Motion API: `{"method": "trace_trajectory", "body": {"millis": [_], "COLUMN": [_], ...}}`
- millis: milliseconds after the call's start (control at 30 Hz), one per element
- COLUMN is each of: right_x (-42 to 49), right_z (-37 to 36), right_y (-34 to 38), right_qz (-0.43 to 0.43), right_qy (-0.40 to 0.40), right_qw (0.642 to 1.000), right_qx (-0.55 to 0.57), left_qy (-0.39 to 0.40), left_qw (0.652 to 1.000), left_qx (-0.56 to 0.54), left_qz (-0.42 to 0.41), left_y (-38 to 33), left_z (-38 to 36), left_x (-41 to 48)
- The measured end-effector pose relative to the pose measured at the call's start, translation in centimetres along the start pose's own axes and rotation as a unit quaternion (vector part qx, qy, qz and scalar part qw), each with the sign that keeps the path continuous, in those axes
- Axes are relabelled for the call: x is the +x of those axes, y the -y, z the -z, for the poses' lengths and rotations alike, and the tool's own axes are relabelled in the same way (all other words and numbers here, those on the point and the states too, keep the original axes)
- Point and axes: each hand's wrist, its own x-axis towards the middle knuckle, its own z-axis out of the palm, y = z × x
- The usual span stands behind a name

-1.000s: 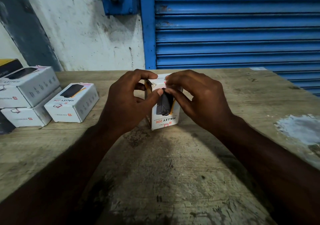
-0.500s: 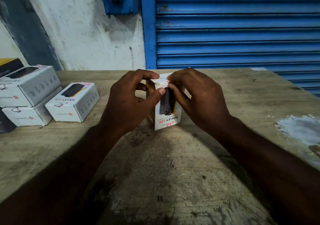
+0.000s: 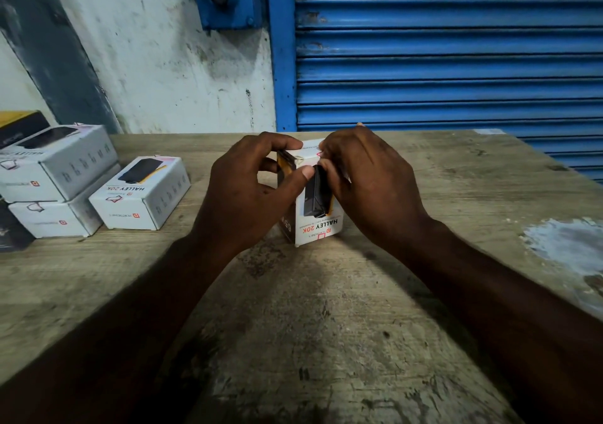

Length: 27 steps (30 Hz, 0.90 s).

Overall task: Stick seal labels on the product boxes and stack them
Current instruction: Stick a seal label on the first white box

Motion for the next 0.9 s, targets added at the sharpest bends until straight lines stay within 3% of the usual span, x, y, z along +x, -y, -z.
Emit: {"method": "trace_trajectory", "body": {"millis": [233,500,667,900], "right_x": [-0.2,-0.7,-0.6,-0.7], "right_z": [0.2,0.9,1.0,1.0], "right_y": [0.2,0.0,-0.3,-0.5], "right_qz": [-0.036,-0.105,-0.052,-0.018], "right_qy": [0.045,0.028,0.05,0.018], "right_qw": [0.998,0.979,0.987,0.994], "right_qx": [0.026,0.173,0.141,0.108], "left_qy": [0.006,0.009,0.009,0.019], "left_qw": [1.0,1.0,1.0,1.0], "left_qx": [0.002,-0.012,-0.009,-0.018], "left_qz": [-0.001,0.012,0.013,0.011], "left_y": [-0.1,0.0,0.0,-0.2], "left_z": [0.0,0.0,0.0,0.0], "left_x": [0.0,0.0,0.1,0.0]}}
